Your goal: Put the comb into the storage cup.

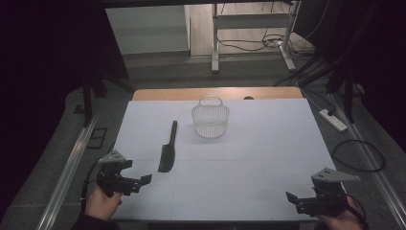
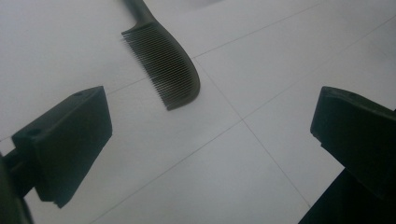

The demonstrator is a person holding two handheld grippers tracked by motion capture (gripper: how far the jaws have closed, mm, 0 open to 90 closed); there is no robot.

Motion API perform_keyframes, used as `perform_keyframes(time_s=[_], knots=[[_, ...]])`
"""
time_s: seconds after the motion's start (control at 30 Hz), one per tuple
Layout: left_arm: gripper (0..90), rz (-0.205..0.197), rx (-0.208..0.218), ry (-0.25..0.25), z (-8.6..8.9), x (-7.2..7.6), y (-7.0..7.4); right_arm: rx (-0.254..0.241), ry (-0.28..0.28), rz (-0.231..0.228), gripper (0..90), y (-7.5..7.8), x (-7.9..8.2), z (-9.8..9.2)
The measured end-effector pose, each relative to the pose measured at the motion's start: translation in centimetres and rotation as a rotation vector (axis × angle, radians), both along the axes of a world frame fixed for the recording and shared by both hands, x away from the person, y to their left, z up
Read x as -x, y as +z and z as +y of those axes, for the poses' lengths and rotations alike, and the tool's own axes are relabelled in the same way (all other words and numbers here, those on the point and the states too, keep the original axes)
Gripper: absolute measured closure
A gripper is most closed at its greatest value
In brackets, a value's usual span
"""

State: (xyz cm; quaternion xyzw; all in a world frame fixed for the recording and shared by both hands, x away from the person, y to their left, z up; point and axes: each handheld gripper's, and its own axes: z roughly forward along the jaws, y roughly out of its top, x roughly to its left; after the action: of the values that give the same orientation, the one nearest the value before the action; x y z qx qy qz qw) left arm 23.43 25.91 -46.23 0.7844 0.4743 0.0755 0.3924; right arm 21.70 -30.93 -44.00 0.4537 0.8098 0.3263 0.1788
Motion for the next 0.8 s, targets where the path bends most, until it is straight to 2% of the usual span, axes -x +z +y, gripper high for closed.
perform_keyframes(time_s=[0.17, 0.8], knots=[[0.0, -0.003, -0.014, 0.000, -0.3, -0.8, 0.1, 0.009, 0.004, 0.001, 0.0, 0.0, 0.0, 0.1], [0.0, -0.009, -0.006, -0.015, -1.2, -3.2, 0.3, 0.003, -0.003, -0.002, 0.0, 0.0, -0.1, 0.0]])
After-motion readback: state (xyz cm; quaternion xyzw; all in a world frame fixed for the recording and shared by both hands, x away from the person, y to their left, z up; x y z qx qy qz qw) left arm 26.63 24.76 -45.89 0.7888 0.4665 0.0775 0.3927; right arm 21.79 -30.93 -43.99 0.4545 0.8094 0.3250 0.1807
